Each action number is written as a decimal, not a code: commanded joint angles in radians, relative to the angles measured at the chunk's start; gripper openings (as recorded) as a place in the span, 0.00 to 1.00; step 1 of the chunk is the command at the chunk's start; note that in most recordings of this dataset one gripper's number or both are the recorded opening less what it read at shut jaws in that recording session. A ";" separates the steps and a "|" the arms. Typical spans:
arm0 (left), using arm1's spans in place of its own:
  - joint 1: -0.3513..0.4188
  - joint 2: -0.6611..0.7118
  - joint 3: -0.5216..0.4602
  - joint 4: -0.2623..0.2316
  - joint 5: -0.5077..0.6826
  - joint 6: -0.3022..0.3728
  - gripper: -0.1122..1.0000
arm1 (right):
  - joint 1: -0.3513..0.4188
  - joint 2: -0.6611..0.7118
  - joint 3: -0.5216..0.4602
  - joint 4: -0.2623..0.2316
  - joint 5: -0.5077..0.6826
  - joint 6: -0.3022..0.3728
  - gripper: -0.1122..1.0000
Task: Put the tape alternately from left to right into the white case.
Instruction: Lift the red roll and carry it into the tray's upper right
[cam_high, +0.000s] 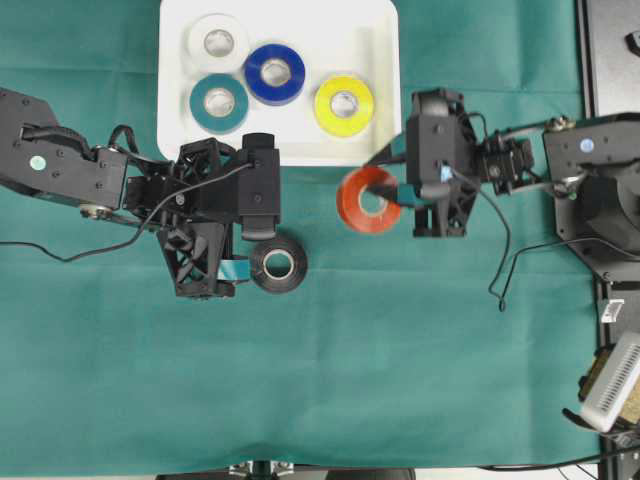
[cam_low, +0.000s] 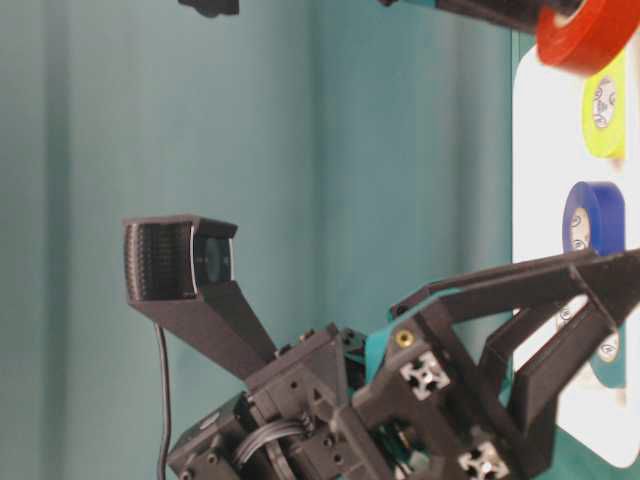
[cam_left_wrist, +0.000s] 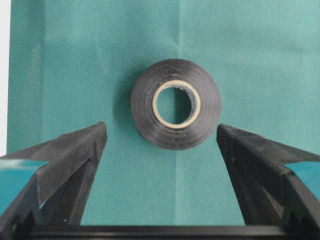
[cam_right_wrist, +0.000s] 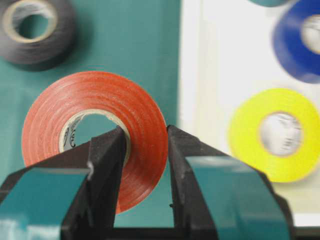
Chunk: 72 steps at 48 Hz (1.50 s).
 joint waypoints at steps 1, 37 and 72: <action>-0.005 -0.026 -0.011 -0.002 -0.014 0.000 0.65 | -0.035 -0.015 -0.023 -0.011 -0.009 0.000 0.28; -0.015 -0.025 -0.008 -0.002 -0.049 0.002 0.65 | -0.339 0.058 -0.063 -0.064 -0.126 -0.008 0.28; -0.017 -0.025 -0.002 -0.002 -0.049 0.002 0.64 | -0.494 0.235 -0.183 -0.155 -0.135 -0.008 0.28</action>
